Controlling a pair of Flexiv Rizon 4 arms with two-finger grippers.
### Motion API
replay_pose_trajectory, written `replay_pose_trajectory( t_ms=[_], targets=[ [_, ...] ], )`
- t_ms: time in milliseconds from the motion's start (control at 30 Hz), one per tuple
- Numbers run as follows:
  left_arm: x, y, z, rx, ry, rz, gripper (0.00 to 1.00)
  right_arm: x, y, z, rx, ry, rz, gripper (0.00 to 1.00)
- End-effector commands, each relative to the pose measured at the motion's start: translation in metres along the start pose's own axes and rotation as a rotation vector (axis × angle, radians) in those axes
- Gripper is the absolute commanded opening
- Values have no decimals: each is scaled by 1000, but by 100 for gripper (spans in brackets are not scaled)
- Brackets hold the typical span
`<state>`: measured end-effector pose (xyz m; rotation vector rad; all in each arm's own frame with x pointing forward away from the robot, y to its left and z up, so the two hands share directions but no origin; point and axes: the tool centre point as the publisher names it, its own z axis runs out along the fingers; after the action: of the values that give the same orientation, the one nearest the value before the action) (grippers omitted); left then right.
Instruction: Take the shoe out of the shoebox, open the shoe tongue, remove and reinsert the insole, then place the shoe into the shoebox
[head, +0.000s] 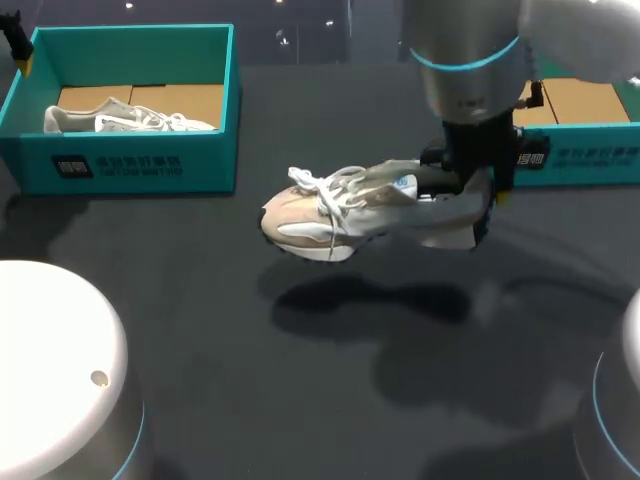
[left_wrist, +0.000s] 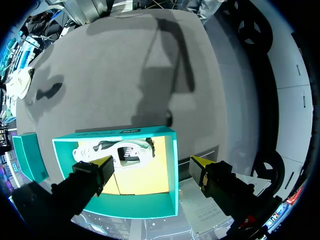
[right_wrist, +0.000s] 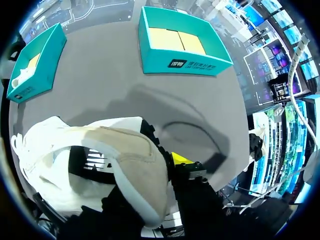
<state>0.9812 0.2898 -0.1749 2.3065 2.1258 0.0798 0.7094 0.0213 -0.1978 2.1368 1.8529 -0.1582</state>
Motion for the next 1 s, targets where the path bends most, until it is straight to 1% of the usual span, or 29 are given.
replay_pose_trajectory(
  t_ms=[33,233,267,300,533,767,1000],
  targets=[
    [0,-2,0,-3,2,1,100,13,-13,15,-19,3,2,0],
    [0,-2,0,-3,2,1,100,26,-27,37,-13,14,-3,0],
    [0,-2,0,-3,2,1,100,26,-27,37,-13,14,-3,0],
    [0,-2,0,-3,2,1,100,30,-30,45,-9,22,-2,0],
    [0,-2,0,-3,2,1,100,42,-40,72,6,35,-6,0],
    [0,-2,0,-3,2,1,100,50,-50,96,7,48,-30,0],
    [0,-2,0,-3,2,1,100,54,-60,114,28,62,-28,0]
  ],
)
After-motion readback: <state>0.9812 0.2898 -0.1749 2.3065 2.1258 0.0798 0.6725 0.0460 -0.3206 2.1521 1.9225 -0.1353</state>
